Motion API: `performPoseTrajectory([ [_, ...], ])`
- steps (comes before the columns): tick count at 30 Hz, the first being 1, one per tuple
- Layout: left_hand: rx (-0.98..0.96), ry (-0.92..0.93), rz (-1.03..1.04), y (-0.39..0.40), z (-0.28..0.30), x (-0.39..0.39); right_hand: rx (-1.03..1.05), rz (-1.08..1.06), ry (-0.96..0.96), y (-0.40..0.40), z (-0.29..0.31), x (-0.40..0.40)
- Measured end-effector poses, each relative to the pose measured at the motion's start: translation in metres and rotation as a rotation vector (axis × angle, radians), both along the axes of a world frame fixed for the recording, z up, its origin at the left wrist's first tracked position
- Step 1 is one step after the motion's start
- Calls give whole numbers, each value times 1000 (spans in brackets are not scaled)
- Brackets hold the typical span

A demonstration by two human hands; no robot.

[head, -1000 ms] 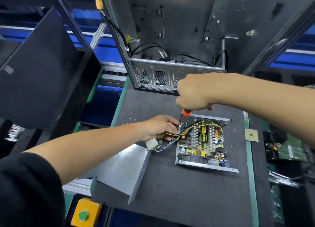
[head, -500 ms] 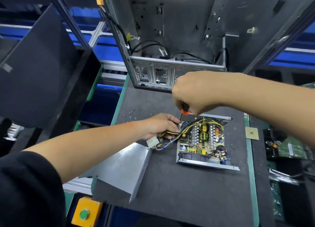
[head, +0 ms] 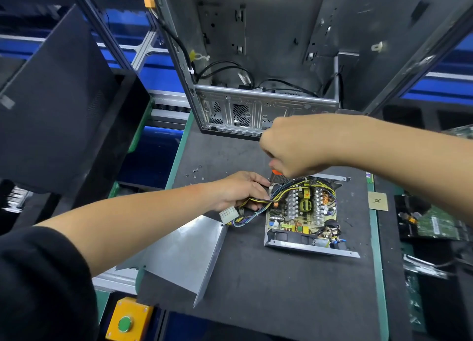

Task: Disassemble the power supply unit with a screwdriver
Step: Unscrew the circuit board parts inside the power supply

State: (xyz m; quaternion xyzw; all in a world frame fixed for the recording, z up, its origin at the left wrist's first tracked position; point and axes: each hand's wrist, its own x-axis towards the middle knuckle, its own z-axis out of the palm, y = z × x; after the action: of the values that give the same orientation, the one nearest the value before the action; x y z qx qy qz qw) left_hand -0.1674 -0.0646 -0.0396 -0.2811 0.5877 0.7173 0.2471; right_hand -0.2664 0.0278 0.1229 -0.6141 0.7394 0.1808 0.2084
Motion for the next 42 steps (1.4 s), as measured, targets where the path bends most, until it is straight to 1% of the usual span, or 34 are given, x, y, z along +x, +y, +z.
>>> performPoseTrajectory([
  [2,-8,5,-6,0,0,0,-68,57,-21,1,3,-1],
  [6,-6,7,-5,1,-1,1,-95,109,-61,3,8,-9],
  [9,0,1,3,1,-1,1,-127,83,-114,3,9,-13],
  [11,4,-2,1,1,-1,1,-124,44,-90,4,4,-12],
  [13,10,-2,-7,1,-1,0,-93,-40,-41,5,1,-10],
  [16,10,-4,-13,0,-1,0,-4,-230,-93,5,3,-11],
  [23,-37,8,-31,1,4,0,-89,-100,-116,9,3,-11],
  [28,-72,36,18,1,1,2,-166,-32,-155,14,3,-20],
  [32,-146,93,-3,1,-2,4,-105,-3,-219,15,4,-20],
  [37,-137,100,-2,0,0,5,-63,-33,-214,19,-4,-18],
  [42,-191,124,-77,1,6,7,-65,-52,-214,20,-4,-19],
])
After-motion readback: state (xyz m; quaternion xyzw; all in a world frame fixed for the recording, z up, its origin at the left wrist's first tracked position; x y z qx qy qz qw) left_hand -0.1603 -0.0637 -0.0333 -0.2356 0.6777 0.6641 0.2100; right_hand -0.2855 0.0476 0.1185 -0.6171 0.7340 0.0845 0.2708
